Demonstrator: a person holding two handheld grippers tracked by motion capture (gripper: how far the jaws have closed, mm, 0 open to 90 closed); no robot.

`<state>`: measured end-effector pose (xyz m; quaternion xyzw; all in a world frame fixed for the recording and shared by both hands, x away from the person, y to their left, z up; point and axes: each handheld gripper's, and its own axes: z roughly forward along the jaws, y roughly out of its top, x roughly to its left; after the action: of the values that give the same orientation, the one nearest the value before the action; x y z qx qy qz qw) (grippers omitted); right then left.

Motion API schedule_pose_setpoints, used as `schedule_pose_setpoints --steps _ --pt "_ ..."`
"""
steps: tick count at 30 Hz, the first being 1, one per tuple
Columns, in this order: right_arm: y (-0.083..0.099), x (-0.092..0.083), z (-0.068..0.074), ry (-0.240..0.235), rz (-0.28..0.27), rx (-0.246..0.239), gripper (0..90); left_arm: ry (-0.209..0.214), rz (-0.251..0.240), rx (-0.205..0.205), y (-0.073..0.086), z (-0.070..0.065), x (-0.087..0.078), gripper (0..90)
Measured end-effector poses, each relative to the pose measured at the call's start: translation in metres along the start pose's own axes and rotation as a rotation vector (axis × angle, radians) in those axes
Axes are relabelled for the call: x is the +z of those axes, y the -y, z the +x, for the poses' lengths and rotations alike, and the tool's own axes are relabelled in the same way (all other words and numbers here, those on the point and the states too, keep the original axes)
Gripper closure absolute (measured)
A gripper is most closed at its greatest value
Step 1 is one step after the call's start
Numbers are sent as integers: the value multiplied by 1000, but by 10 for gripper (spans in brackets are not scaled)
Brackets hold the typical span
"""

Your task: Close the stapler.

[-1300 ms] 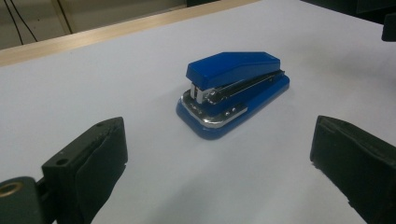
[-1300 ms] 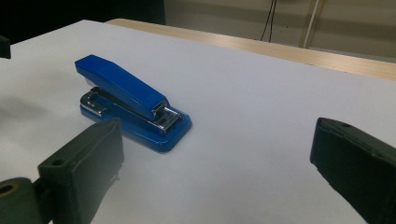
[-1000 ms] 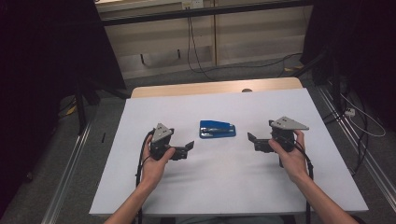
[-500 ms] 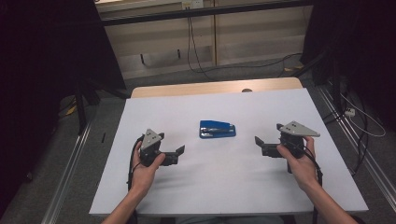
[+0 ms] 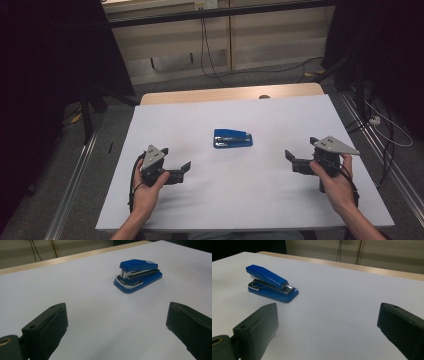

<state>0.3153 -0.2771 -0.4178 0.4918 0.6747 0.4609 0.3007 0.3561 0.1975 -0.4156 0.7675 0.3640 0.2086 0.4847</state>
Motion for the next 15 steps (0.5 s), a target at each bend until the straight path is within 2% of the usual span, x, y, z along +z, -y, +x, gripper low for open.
schedule_pose_setpoints --steps 4,8,9,11,15 --pt "5 -5 -2 11 -8 22 30 -9 -3 -6 5 1 -7 39" --pt "7 -8 0 11 -7 18 31 -16 0 -8 8 1 -13 39" --pt "7 -8 1 7 -3 12 29 -25 0 3 9 0 -14 39" --pt "8 -10 2 -7 7 6 28 -13 4 7 10 -1 -17 39" --pt "9 -13 5 -11 6 0 28 -21 3 10 14 -4 -26 39"
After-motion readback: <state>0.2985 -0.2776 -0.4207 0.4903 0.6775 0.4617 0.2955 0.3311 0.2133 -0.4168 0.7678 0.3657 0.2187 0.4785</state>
